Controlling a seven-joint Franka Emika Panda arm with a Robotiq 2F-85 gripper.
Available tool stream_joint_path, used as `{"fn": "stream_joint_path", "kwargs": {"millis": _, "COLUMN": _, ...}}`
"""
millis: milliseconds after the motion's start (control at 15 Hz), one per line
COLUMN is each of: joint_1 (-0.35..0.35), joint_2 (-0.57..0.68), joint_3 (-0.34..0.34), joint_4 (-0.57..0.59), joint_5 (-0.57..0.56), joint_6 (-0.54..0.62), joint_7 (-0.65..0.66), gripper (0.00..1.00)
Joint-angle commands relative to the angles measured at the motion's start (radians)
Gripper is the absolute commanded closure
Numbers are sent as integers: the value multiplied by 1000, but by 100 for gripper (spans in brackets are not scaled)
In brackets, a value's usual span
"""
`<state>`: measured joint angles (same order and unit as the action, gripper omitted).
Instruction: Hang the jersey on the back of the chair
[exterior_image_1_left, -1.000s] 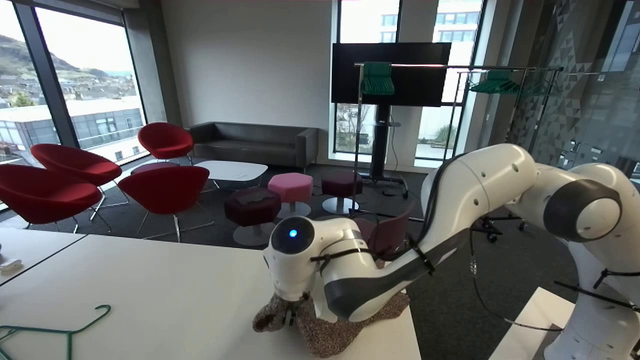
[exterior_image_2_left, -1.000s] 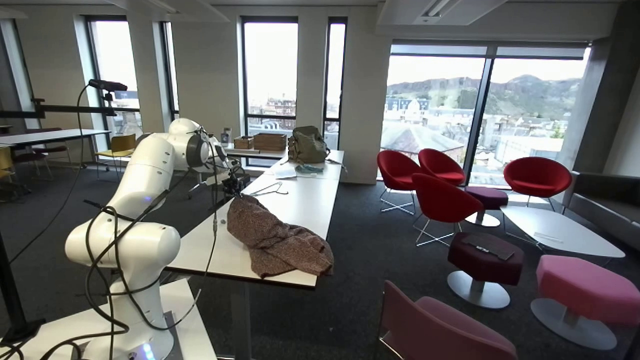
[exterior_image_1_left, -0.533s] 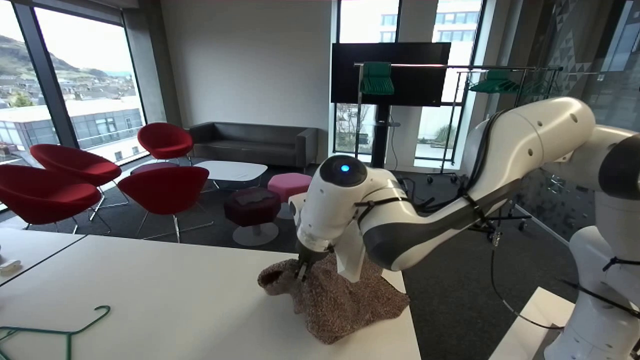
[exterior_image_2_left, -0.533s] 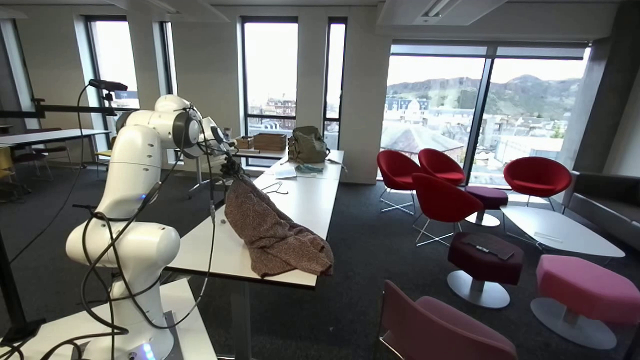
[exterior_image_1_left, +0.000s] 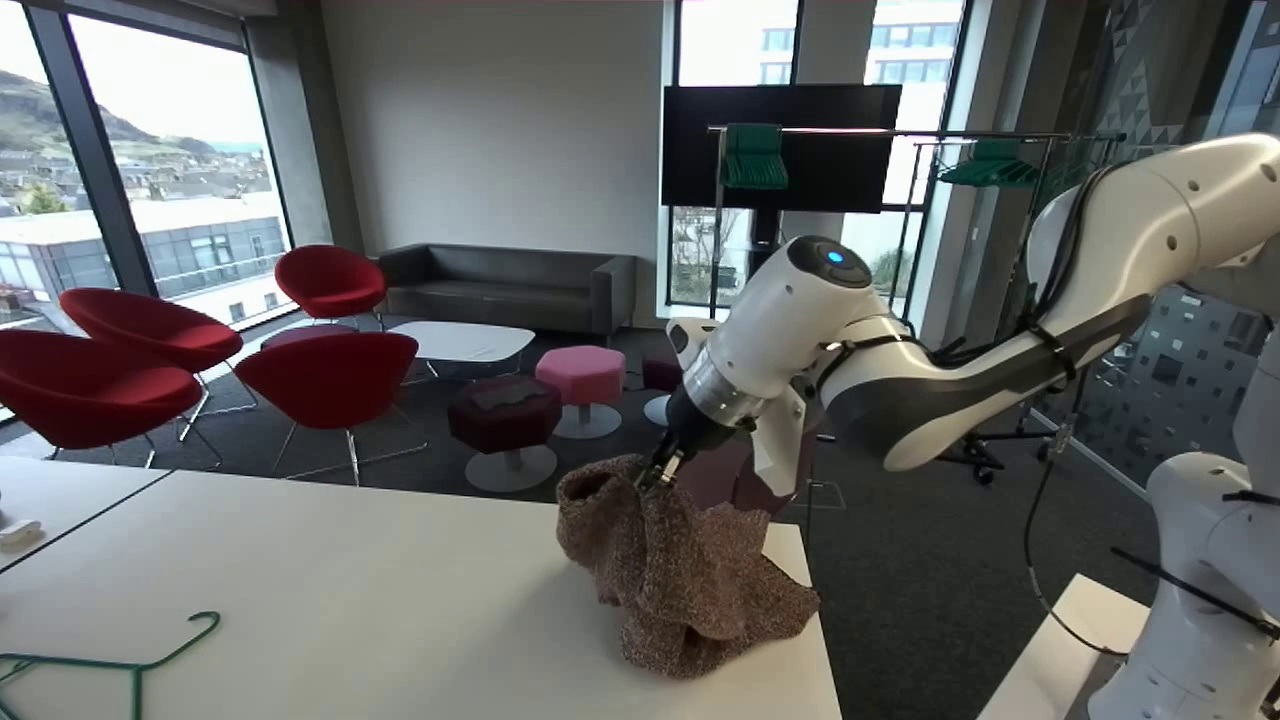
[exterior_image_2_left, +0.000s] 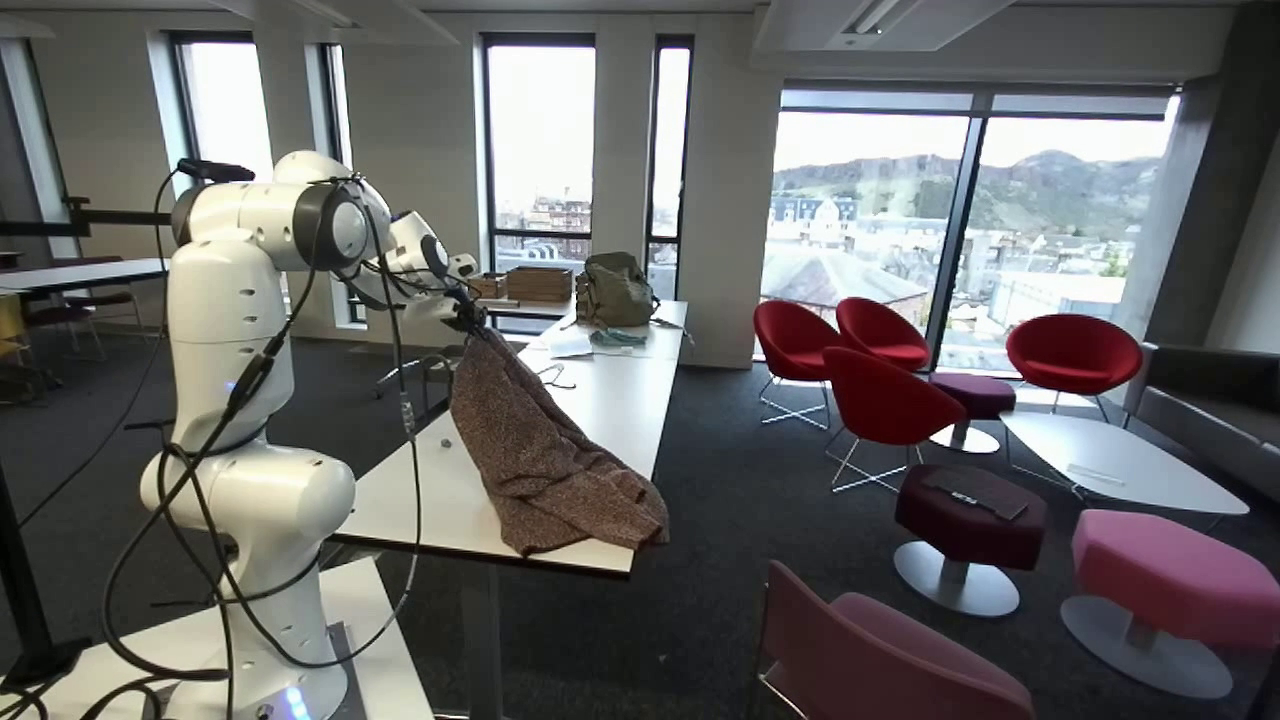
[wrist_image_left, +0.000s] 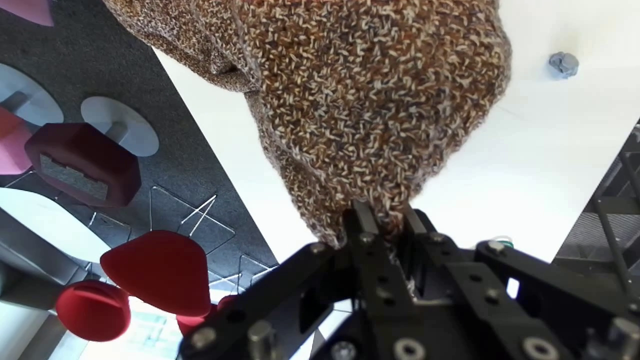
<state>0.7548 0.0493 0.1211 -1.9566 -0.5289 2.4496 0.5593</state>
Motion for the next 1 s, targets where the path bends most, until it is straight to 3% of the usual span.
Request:
{"fn": "stream_joint_path", "kwargs": {"millis": 0, "joint_1": -125, "joint_2": -203, "joint_3": 60, "joint_4": -248, "joint_5": 65, "joint_6": 150, "joint_7": -43, "gripper": 97}}
{"fn": "stream_joint_path", "kwargs": {"millis": 400, "joint_1": -261, "joint_2": -342, "joint_3": 139, "joint_4": -447, "joint_5": 273, "joint_6": 261, "joint_7": -216, "gripper": 97}}
{"fn": "stream_joint_path", "kwargs": {"millis": 467, "joint_1": -297, "joint_2": -267, "joint_3": 187, "joint_4": -376, "joint_5": 247, "joint_6": 219, "joint_7": -164, "gripper": 97}}
{"fn": "stream_joint_path", "kwargs": {"millis": 533, "joint_1": -312, "joint_2": -278, "joint_3": 200, "joint_4": -389, "joint_5": 265, "joint_6": 219, "joint_7": -177, "gripper": 87}}
{"fn": "stream_joint_path", "kwargs": {"millis": 733, "joint_1": -335, "joint_2": -270, "joint_3": 228, "joint_4": -389, "joint_5": 261, "joint_6": 218, "joint_7": -169, "gripper": 87}}
{"fn": "stream_joint_path", "kwargs": {"millis": 800, "joint_1": -336, "joint_2": -267, "joint_3": 231, "joint_4": -389, "joint_5": 260, "joint_6": 218, "joint_7": -169, "gripper": 97}}
{"fn": "stream_joint_path", "kwargs": {"millis": 933, "joint_1": -373, "joint_2": -269, "joint_3": 229, "joint_4": -388, "joint_5": 264, "joint_6": 204, "joint_7": -156, "gripper": 97}}
